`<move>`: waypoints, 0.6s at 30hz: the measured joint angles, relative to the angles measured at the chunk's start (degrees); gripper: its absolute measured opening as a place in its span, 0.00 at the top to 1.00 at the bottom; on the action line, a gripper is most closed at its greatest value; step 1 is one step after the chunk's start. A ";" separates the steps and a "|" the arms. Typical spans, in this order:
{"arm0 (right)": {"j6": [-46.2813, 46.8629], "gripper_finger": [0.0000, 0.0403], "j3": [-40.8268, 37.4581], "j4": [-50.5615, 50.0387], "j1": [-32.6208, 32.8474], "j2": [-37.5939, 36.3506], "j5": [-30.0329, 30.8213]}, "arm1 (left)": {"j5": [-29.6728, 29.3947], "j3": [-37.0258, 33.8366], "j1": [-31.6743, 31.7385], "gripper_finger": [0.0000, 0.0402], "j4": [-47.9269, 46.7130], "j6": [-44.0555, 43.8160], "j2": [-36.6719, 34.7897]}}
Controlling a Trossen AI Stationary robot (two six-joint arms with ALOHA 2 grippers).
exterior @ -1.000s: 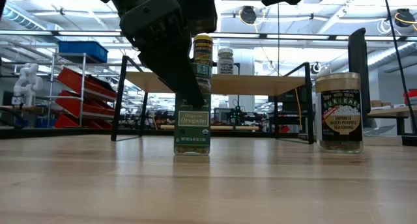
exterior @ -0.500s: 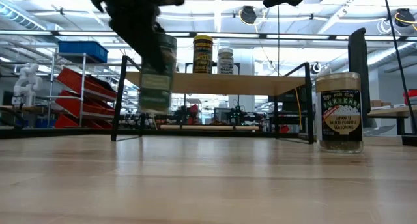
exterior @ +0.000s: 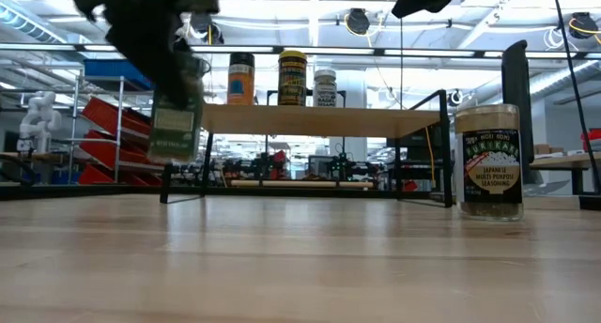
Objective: Shelf spices
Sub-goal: Remove the green seasoning bottle from the shelf
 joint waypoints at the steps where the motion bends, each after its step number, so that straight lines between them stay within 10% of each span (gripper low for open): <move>1: 0.16 0.28 0.00 -0.01 0.17 0.00 0.01 | -0.03 -2.18 -0.42 0.48 2.28 -0.90 -1.09; 18: -1.24 0.28 -0.02 2.97 0.43 0.00 0.25 | 1.10 -11.35 2.33 0.47 13.62 3.78 -4.44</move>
